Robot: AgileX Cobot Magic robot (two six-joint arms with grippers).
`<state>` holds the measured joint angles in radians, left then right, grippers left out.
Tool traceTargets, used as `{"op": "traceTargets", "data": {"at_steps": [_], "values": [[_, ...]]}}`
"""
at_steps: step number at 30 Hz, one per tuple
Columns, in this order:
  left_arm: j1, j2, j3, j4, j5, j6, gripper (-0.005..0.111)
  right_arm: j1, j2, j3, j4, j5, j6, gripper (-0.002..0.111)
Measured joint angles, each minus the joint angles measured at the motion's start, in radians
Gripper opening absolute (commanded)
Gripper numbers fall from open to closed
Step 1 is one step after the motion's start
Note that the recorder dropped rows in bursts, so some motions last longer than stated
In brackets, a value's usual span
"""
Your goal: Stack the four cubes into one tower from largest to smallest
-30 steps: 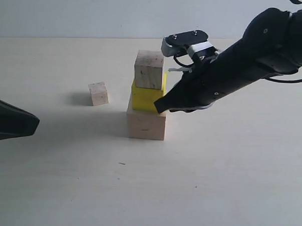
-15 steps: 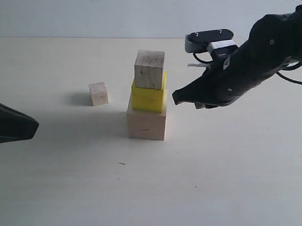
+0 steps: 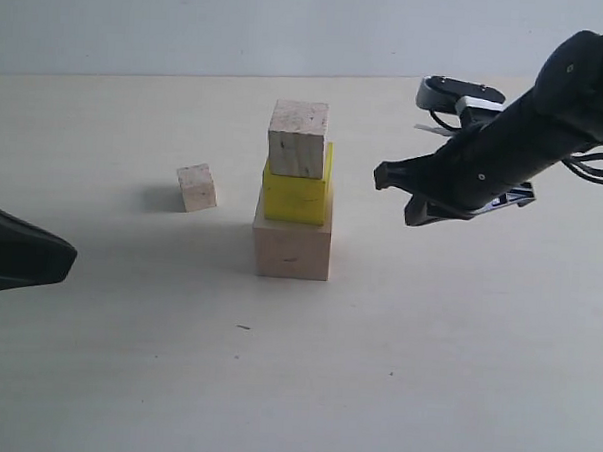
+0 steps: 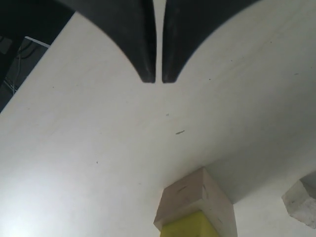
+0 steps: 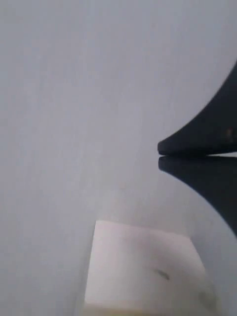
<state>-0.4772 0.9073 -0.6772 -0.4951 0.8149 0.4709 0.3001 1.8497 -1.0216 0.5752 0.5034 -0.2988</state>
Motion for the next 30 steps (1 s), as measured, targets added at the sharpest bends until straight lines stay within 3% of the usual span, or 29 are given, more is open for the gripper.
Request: {"op": "traceTargets", "data": {"at_steps": [4,15,30], "values": [[0.0,0.0,0.0,0.0,0.0,0.0,0.0,0.0,0.036,-0.067,0.11,0.044,-0.075,0.0],[0.0,0.0,0.0,0.0,0.004,0.0,0.0,0.0,0.087,-0.182,0.166,0.108,-0.124,0.0],[0.0,0.0,0.0,-0.004,-0.005,0.0,0.0,0.0,0.117,-0.199,0.364,0.192,-0.282,0.0]]}}
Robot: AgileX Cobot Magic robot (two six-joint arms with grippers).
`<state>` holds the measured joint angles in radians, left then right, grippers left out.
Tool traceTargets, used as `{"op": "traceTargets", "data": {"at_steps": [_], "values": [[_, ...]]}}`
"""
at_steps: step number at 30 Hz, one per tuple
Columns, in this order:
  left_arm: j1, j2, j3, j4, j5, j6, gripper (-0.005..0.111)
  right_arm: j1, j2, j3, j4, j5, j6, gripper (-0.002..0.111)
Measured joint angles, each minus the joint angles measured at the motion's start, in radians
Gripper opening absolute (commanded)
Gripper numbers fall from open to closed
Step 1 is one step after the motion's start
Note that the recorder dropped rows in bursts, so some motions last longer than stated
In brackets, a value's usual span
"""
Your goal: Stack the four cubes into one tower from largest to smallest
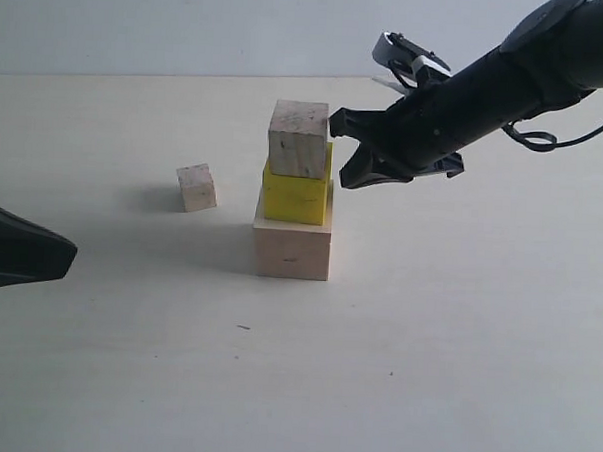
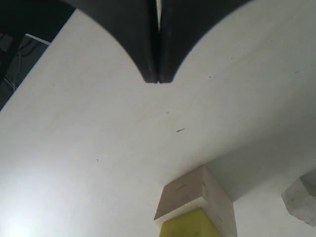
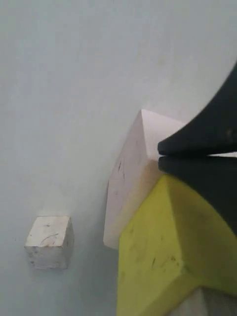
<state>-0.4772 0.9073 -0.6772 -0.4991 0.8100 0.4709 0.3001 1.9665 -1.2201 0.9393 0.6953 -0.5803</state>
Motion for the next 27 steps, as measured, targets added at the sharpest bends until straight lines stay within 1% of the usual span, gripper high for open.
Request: {"op": "traceTargets", "data": {"at_steps": [5,16,22,27], "values": [[0.0,0.0,0.0,-0.002,0.0,0.0,0.0,0.0,0.019,0.0,0.043,0.013,-0.03,0.0],[0.0,0.0,0.0,-0.002,-0.001,0.0,0.0,-0.005,0.022,0.0,0.049,0.013,-0.035,0.0],[0.0,0.0,0.0,-0.002,0.004,0.0,0.0,-0.078,0.02,0.0,0.068,0.039,-0.035,0.0],[0.0,0.0,0.0,-0.002,0.0,0.0,0.0,-0.093,0.013,0.0,0.182,0.121,-0.08,0.0]]}}
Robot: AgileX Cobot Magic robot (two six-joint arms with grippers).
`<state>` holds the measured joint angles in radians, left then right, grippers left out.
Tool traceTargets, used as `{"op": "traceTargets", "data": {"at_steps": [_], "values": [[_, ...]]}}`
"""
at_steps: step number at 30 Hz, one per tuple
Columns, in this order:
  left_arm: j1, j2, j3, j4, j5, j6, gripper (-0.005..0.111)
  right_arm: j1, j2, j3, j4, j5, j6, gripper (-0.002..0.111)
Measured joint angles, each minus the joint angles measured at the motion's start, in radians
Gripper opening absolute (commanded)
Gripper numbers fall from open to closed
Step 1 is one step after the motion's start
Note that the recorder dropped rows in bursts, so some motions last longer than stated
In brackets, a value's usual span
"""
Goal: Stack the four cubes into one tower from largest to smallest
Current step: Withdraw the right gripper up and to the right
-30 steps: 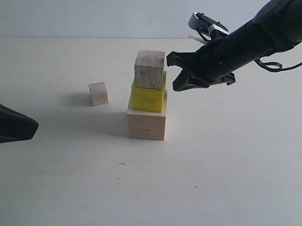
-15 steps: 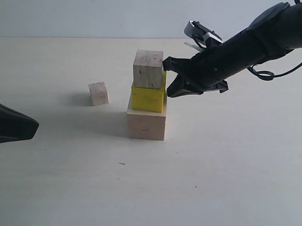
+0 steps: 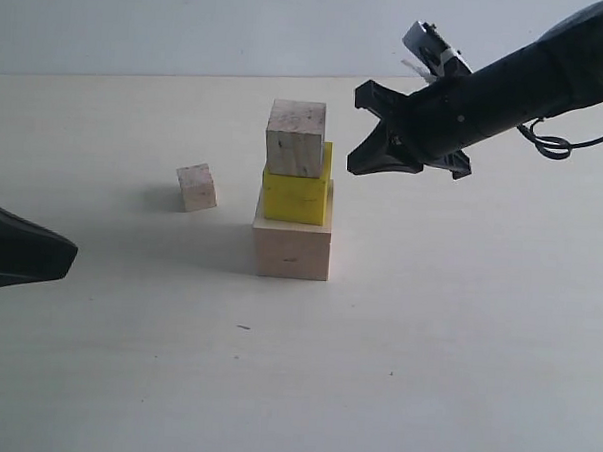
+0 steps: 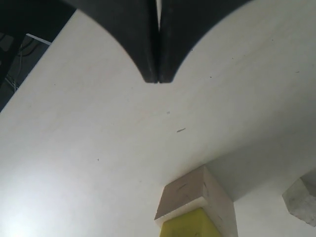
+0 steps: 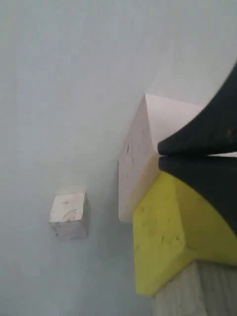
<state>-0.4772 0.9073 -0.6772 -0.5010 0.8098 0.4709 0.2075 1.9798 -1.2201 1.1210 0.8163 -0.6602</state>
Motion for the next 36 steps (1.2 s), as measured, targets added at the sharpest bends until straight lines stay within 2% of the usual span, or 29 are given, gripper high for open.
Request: {"op": "traceTargets", "data": {"at_steps": [14,36], "values": [[0.0,0.0,0.0,0.0,-0.002,0.0,0.0,0.0,-0.001,0.0,0.109,0.071,-0.045,0.0],[0.0,0.0,0.0,0.0,-0.002,0.0,0.0,0.0,-0.001,0.0,0.125,0.073,-0.084,0.0]]}}
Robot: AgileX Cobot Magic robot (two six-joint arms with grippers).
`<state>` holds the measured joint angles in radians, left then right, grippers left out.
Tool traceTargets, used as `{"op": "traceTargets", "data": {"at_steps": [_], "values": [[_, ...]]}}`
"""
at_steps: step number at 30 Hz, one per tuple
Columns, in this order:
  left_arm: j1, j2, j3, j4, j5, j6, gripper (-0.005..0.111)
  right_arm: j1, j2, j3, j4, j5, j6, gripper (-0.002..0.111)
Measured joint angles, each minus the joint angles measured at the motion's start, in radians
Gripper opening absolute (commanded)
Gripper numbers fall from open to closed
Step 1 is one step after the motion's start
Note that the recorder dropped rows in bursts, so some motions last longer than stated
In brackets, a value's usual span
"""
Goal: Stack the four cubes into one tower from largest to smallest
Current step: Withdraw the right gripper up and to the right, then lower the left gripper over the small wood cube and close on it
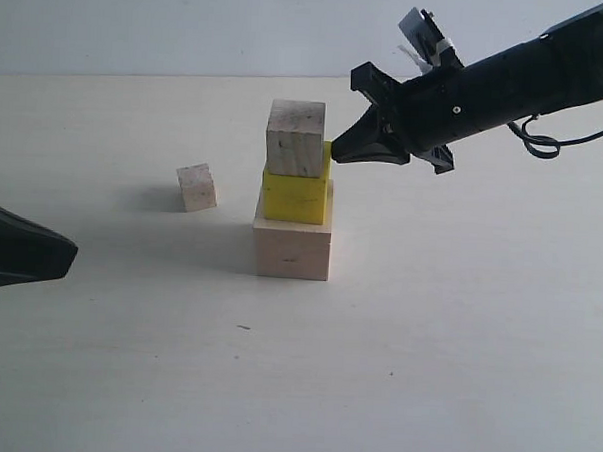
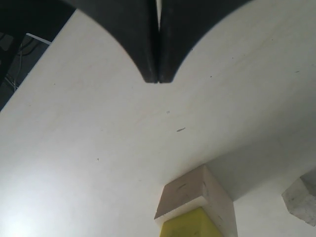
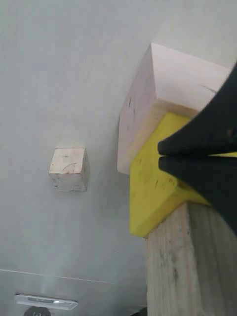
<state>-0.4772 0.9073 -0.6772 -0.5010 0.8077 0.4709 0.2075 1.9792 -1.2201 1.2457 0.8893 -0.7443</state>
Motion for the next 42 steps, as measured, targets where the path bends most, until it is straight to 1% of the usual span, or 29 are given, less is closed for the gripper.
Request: {"op": "traceTargets", "data": {"at_steps": [7,15,19,22,28,31,32,33,34,35,36,37,39,42], "values": [[0.0,0.0,0.0,0.0,0.0,0.0,0.0,0.0,0.0,0.0,-0.007,0.0,0.0,0.0],[0.0,0.0,0.0,0.0,0.0,0.0,0.0,-0.002,0.0,0.0,-0.09,-0.046,0.034,0.0],[0.0,0.0,0.0,0.001,0.0,-0.004,0.0,-0.022,0.0,0.0,-0.099,-0.048,0.039,0.0],[0.0,0.0,0.0,0.043,-0.016,-0.047,0.0,-0.054,-0.009,0.0,-0.109,-0.055,0.041,0.0],[0.008,0.028,0.0,0.212,-0.057,-0.14,0.0,-0.115,-0.101,0.0,-0.167,-0.082,0.063,0.0],[0.036,0.087,0.0,0.245,-0.085,-0.141,0.0,-0.119,-0.174,0.0,-0.221,-0.098,0.088,0.0],[0.062,0.144,-0.003,0.252,-0.088,-0.124,0.0,-0.119,-0.232,0.01,-0.243,-0.102,0.093,0.0],[0.072,0.171,-0.008,0.255,-0.088,-0.12,0.0,-0.119,-0.256,0.017,-0.248,-0.102,0.095,0.0],[0.091,0.24,-0.039,0.257,-0.081,-0.112,0.0,-0.119,-0.32,0.033,-0.265,-0.102,0.099,0.0],[0.1,0.267,-0.056,0.257,-0.076,-0.108,0.0,-0.119,-0.347,0.041,-0.271,-0.107,0.103,0.0],[0.107,0.331,-0.108,0.265,-0.072,-0.087,0.0,-0.119,-0.419,0.063,-0.288,-0.122,0.11,0.0],[0.107,0.357,-0.136,0.269,-0.072,-0.076,0.0,-0.119,-0.457,0.072,-0.305,-0.129,0.112,0.0],[0.107,0.48,-0.246,0.292,-0.05,-0.037,0.0,-0.119,-0.606,0.09,-0.404,-0.139,0.126,0.0],[0.107,0.621,-0.36,0.303,-0.014,0.006,0.0,-0.119,-0.764,0.09,-0.475,-0.104,0.162,0.0]]}}
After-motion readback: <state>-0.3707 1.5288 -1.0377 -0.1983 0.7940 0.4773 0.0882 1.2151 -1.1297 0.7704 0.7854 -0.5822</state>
